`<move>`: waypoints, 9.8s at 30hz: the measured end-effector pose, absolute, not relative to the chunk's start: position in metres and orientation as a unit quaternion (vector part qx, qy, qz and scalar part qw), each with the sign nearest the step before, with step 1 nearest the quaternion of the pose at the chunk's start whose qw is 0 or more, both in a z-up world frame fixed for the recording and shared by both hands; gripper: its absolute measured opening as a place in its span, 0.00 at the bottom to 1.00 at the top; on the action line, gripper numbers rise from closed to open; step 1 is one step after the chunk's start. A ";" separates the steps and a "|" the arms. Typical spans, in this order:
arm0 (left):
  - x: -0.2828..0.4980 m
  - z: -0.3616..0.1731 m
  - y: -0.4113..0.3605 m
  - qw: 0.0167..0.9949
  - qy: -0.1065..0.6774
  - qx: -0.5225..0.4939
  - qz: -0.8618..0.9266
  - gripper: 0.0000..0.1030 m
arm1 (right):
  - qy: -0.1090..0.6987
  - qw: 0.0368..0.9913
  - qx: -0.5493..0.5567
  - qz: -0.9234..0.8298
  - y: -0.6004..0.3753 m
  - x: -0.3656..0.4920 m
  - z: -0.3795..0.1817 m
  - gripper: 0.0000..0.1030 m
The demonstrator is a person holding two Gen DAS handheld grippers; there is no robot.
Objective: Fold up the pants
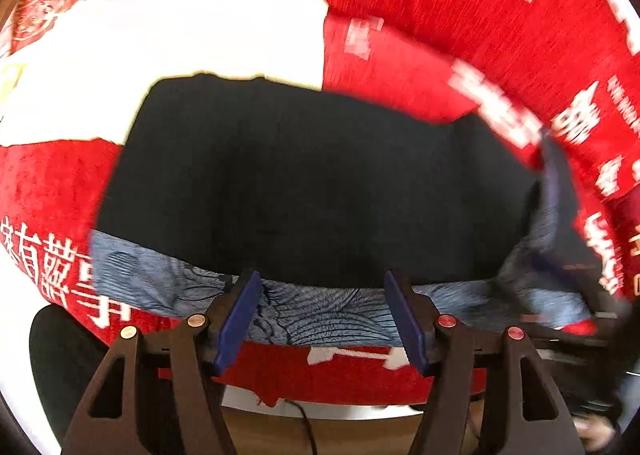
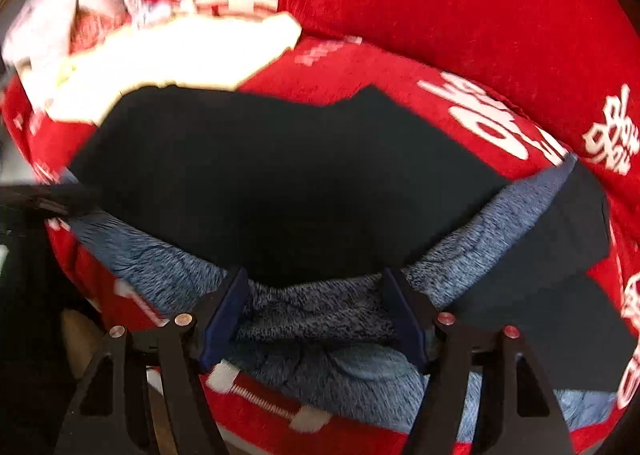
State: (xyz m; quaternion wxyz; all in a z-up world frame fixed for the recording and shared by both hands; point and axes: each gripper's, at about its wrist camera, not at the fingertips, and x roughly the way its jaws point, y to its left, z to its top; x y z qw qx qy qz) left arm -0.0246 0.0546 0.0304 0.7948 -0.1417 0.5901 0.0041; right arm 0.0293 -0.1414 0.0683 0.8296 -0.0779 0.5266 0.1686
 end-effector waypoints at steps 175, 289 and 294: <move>0.102 0.019 0.027 0.795 0.590 -0.069 0.119 1.00 | 0.542 0.831 0.009 -0.126 -0.207 0.111 0.017 0.97; 0.045 0.013 -0.305 0.793 0.604 0.078 -0.008 1.00 | 0.467 0.847 0.249 -0.053 -0.542 -0.108 0.037 1.00; 0.048 0.010 -0.301 0.793 0.606 0.057 -0.015 1.00 | 0.466 0.853 0.228 -0.051 -0.537 -0.112 0.033 1.00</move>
